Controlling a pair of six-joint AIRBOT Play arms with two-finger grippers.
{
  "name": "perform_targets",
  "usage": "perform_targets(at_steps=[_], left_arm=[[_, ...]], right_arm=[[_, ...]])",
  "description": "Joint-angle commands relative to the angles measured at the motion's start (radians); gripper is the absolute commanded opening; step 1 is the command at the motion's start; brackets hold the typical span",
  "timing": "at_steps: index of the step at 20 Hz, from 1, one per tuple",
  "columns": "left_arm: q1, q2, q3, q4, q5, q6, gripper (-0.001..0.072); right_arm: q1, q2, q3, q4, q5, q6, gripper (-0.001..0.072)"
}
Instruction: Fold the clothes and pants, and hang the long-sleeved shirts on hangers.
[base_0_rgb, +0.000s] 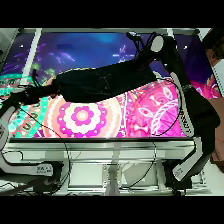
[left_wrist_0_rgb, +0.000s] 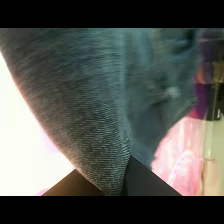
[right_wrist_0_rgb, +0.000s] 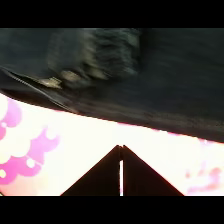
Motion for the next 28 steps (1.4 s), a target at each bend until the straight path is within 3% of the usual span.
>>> perform_targets(at_steps=[1, 3, 5, 10, 13, 18, 21, 28], left_arm=[[0.031, 0.136, 0.098, 0.323, -0.083, -0.171, 0.0062], [0.029, 0.215, 0.190, 0.543, -0.167, -0.286, 0.0062], [0.029, 0.282, 0.270, 0.619, -0.239, -0.351, 0.0062], [0.029, 0.428, 0.330, 0.621, -0.283, -0.403, 0.0063], [0.029, 0.450, 0.330, 0.621, -0.282, -0.403, 0.0063], [0.029, 0.450, 0.330, 0.620, -0.316, -0.444, 0.0064], [0.024, 0.449, 0.329, 0.621, -0.313, -0.443, 0.0064], [-0.134, 0.387, 0.318, 0.621, -0.278, -0.448, 0.0064]], right_arm=[[-0.035, 0.000, 0.000, 0.015, 0.039, -0.002, 0.0019], [-0.031, -0.001, -0.008, 0.055, 0.009, -0.002, 0.0019], [-0.012, -0.004, -0.040, 0.093, -0.100, 0.000, 0.0019], [0.125, -0.108, -0.072, 0.146, -0.422, 0.211, 0.0018], [0.270, -0.196, -0.072, 0.249, -0.581, 0.244, 0.0017], [0.468, -0.282, -0.071, 0.266, -0.835, 0.330, 0.0015], [0.531, -0.308, -0.070, 0.277, -0.843, 0.370, 0.0015], [0.544, -0.307, -0.070, 0.277, -0.664, 0.369, 0.0017]])
